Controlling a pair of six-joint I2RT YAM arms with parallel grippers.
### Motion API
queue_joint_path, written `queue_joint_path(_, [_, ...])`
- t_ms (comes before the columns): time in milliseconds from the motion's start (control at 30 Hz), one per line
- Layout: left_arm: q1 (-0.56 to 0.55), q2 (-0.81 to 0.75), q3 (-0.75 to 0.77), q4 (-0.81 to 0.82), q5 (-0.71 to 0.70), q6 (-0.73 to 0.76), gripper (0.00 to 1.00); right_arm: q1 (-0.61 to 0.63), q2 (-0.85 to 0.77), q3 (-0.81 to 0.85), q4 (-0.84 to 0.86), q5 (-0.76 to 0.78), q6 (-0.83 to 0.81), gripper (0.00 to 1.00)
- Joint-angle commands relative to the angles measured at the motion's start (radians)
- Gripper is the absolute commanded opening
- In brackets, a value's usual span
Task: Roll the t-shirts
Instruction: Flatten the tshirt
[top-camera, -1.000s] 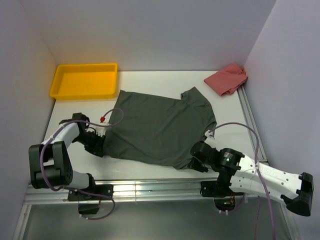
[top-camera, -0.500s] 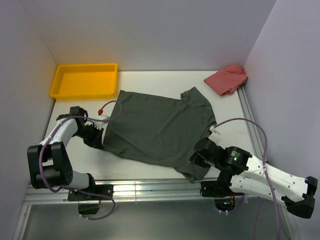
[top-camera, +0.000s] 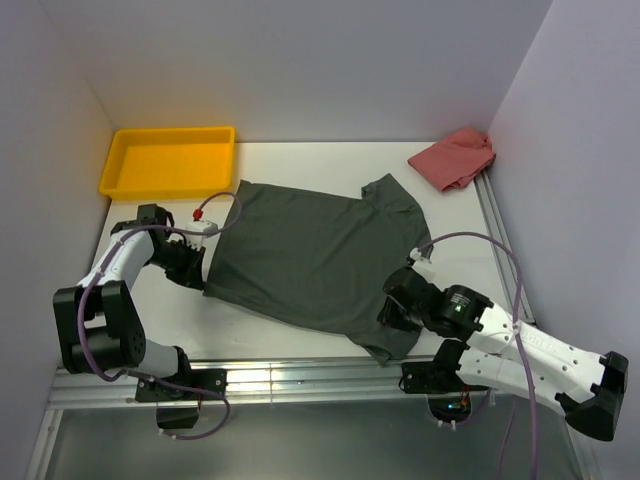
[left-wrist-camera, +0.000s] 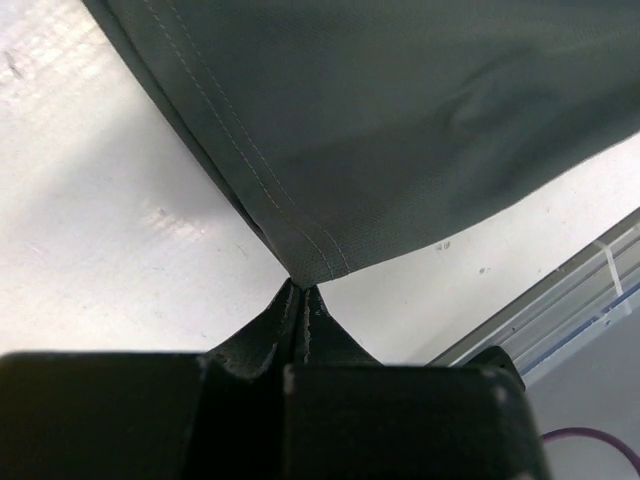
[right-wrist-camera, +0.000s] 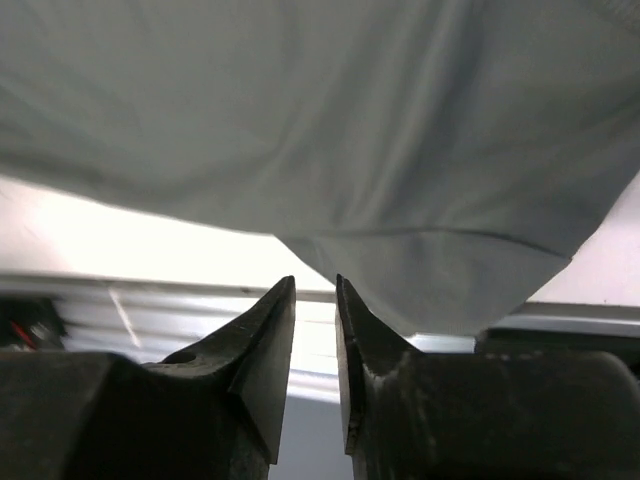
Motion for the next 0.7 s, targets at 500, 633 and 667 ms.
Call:
queue_joint_path(500, [-0.040, 0.126, 0.123, 0.087, -0.002, -0.091, 0.00, 0.246, 0.039, -0.081, -0.042, -0.137, 0.060, 0.35])
queue_joint_path(633, [-0.047, 0.132, 0.126, 0.092, -0.002, -0.099, 0.00, 0.281, 0.076, -0.096, -0.042, -0.145, 0.069, 0.37])
queue_joint_path(667, [-0.049, 0.132, 0.126, 0.092, -0.003, -0.100, 0.00, 0.286, 0.080, -0.107, -0.040, -0.148, 0.070, 0.38])
